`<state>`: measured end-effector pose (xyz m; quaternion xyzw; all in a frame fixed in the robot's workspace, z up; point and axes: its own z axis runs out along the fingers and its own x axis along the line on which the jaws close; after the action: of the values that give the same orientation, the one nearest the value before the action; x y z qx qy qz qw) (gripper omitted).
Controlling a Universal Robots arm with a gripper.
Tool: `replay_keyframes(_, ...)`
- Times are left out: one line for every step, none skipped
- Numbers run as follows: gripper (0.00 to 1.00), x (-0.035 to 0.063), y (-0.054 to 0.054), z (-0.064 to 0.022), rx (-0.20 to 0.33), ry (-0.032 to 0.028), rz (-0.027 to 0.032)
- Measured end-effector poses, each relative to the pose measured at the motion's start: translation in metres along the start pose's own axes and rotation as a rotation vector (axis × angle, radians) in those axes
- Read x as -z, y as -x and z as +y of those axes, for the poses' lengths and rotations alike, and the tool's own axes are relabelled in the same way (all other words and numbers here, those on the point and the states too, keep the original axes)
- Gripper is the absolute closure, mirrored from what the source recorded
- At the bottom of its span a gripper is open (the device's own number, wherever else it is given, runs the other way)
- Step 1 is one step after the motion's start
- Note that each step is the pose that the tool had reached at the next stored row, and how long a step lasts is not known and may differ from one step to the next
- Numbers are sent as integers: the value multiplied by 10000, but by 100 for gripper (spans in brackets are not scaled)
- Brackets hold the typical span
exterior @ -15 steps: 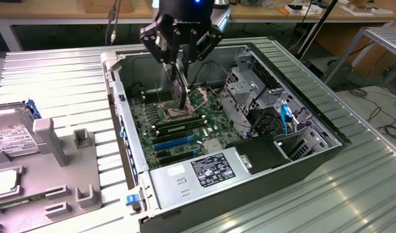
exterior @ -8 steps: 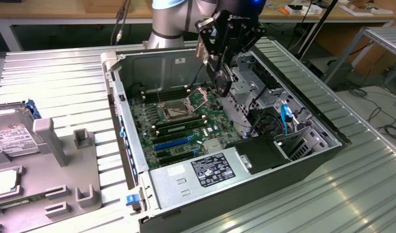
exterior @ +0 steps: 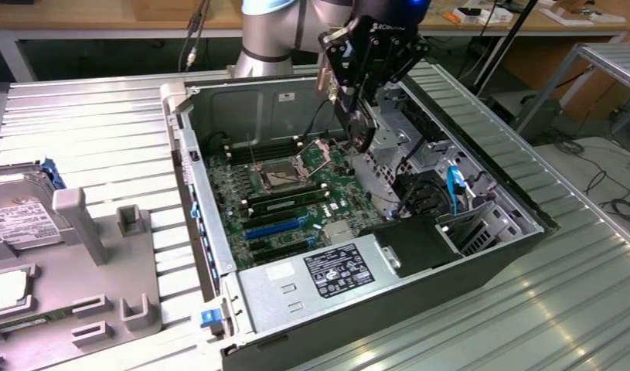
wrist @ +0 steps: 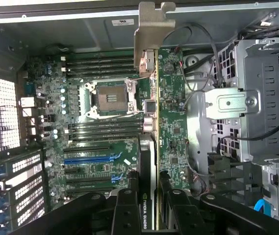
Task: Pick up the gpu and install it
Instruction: 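Pick up the gpu and move the gpu toward the slot, then insert the gpu into the slot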
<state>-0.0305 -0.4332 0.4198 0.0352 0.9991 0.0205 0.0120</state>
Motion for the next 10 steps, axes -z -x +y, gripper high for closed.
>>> replay_keyframes(73, 0, 0, 0, 0, -1, 1)
replay_keyframes(73, 0, 0, 0, 0, 0, 0)
replay_keyframes(73, 0, 0, 0, 0, 0, 0)
replay_keyframes(73, 0, 0, 0, 0, 0, 0)
replay_keyframes(73, 1, 0, 0, 0, -1, 0)
replay_keyframes(73, 0, 0, 0, 0, 0, 0)
replay_keyframes(73, 0, 0, 0, 0, -1, 0)
replay_keyframes(73, 0, 0, 0, 0, 0, 0)
replay_keyframes(73, 0, 0, 0, 0, 0, 0)
replay_keyframes(73, 0, 0, 0, 18, -1, 1)
